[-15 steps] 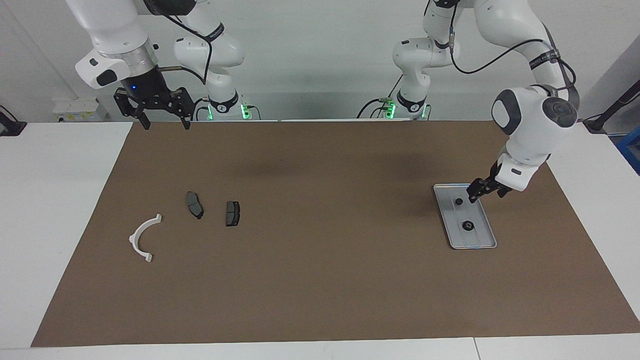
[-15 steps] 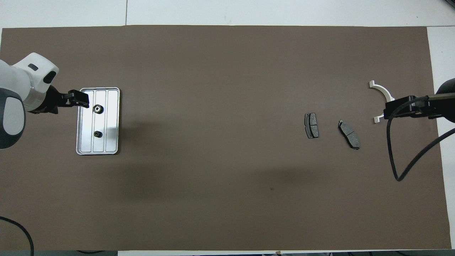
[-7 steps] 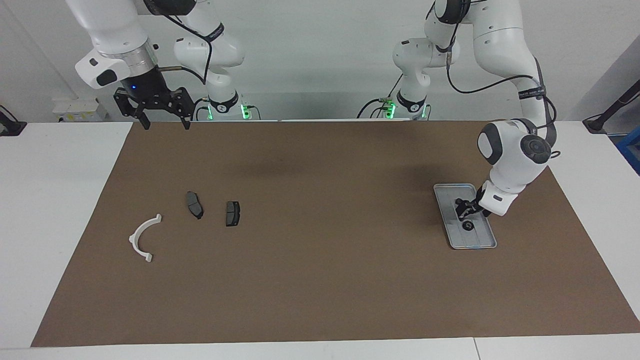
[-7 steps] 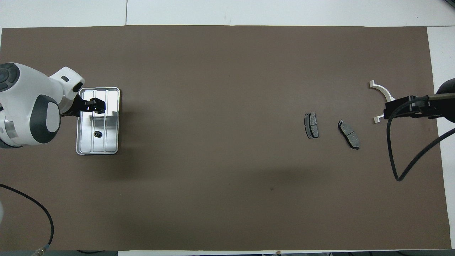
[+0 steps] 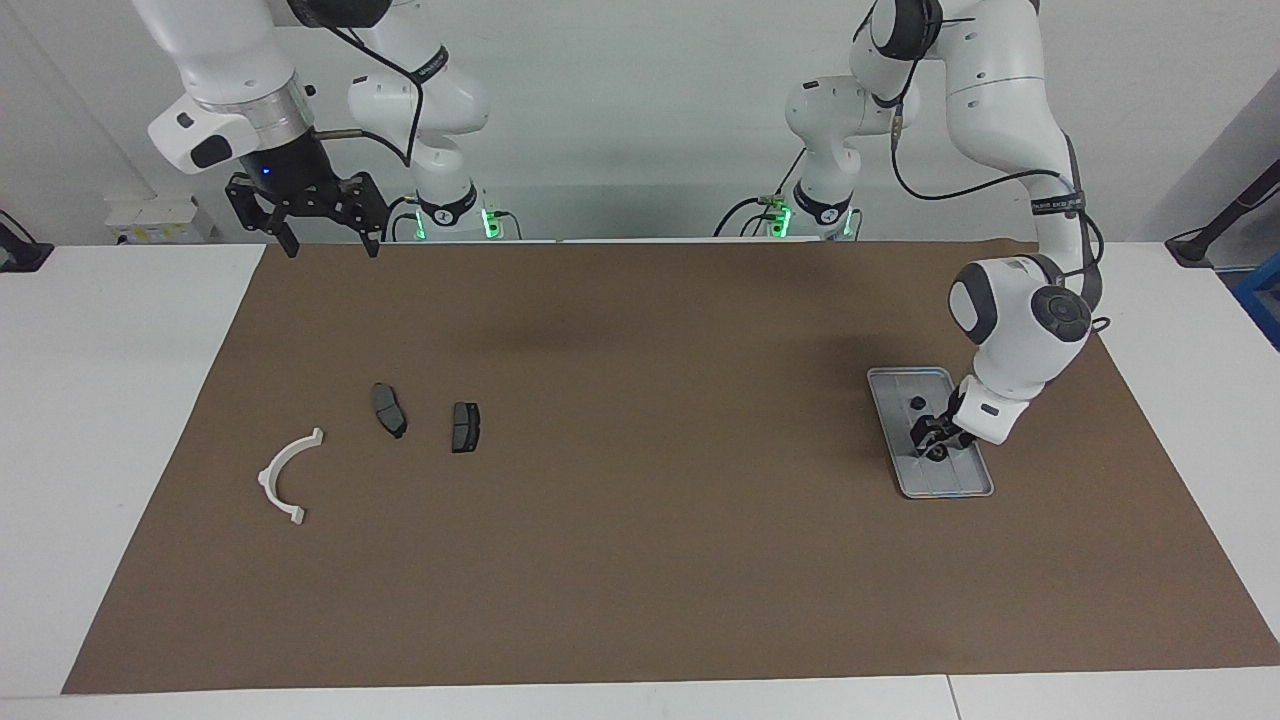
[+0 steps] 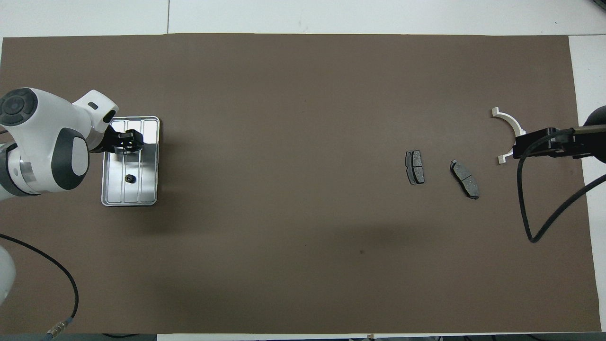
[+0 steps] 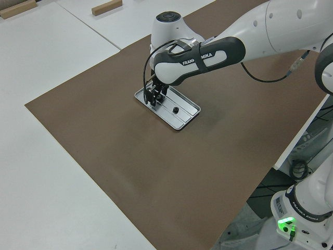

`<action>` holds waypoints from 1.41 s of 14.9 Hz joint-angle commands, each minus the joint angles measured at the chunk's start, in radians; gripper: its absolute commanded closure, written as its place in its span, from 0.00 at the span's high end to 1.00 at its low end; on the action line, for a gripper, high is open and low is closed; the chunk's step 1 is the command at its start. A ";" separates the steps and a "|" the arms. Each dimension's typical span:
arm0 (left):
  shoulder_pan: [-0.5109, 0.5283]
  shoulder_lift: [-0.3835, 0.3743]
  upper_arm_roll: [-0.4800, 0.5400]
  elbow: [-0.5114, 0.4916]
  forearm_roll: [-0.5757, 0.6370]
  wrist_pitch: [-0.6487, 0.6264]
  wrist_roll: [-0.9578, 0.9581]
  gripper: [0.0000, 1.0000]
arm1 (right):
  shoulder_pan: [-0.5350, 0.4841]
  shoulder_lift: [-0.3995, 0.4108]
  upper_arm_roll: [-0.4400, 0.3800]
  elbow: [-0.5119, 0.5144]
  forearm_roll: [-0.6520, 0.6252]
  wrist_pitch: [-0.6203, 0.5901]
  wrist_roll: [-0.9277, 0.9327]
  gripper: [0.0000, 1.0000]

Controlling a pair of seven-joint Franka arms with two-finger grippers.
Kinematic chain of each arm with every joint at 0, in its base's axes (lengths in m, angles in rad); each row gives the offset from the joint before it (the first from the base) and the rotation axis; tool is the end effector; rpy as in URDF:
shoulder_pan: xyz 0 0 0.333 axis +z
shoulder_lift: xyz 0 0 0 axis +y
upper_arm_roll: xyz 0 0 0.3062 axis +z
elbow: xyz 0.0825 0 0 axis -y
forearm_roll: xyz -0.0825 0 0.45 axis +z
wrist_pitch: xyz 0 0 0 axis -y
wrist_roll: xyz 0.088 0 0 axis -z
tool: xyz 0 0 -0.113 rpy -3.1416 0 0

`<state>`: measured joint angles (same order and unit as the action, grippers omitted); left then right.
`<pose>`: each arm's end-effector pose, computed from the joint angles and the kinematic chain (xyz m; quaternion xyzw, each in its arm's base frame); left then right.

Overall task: Place bearing gear from tray to pile
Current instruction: 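Carry the black bearing with the left gripper to the table center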

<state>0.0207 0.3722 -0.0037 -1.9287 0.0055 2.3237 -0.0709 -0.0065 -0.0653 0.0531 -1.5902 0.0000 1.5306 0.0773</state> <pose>0.6690 0.0115 0.2386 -0.9990 -0.0422 -0.0114 0.0010 0.5961 0.0288 0.6344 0.9999 -0.0154 0.0029 0.0016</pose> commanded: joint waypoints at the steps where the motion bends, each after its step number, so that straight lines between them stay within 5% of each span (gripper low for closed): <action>1: 0.002 0.007 0.001 -0.004 -0.018 0.029 0.005 0.66 | -0.013 -0.016 0.004 -0.013 0.003 -0.003 0.006 1.00; 3: 0.001 0.008 0.001 -0.004 -0.018 0.028 0.005 0.49 | -0.029 -0.016 0.004 -0.013 0.005 -0.001 0.005 1.00; 5: -0.001 0.007 -0.001 0.011 -0.028 0.000 0.003 0.19 | -0.035 -0.016 0.004 -0.013 0.005 0.000 0.004 1.00; 9: -0.057 0.045 0.002 0.198 -0.073 -0.220 -0.120 0.17 | -0.033 -0.016 0.004 -0.013 0.003 0.008 0.007 1.00; 12: -0.247 0.100 0.005 0.384 -0.065 -0.395 -0.477 0.18 | -0.033 -0.016 0.004 -0.013 0.003 0.008 0.001 1.00; 15: -0.427 0.108 0.002 0.383 -0.042 -0.321 -0.813 0.18 | -0.032 -0.016 0.005 -0.013 0.005 0.006 0.002 1.00; 21: -0.579 0.073 0.002 0.154 -0.042 -0.045 -0.955 0.18 | -0.035 -0.019 0.004 -0.016 0.005 0.003 0.002 1.00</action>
<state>-0.5364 0.4854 -0.0196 -1.6549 -0.0471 2.1905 -1.0114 -0.0281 -0.0664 0.0504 -1.5902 0.0001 1.5305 0.0773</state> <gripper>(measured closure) 0.652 0.000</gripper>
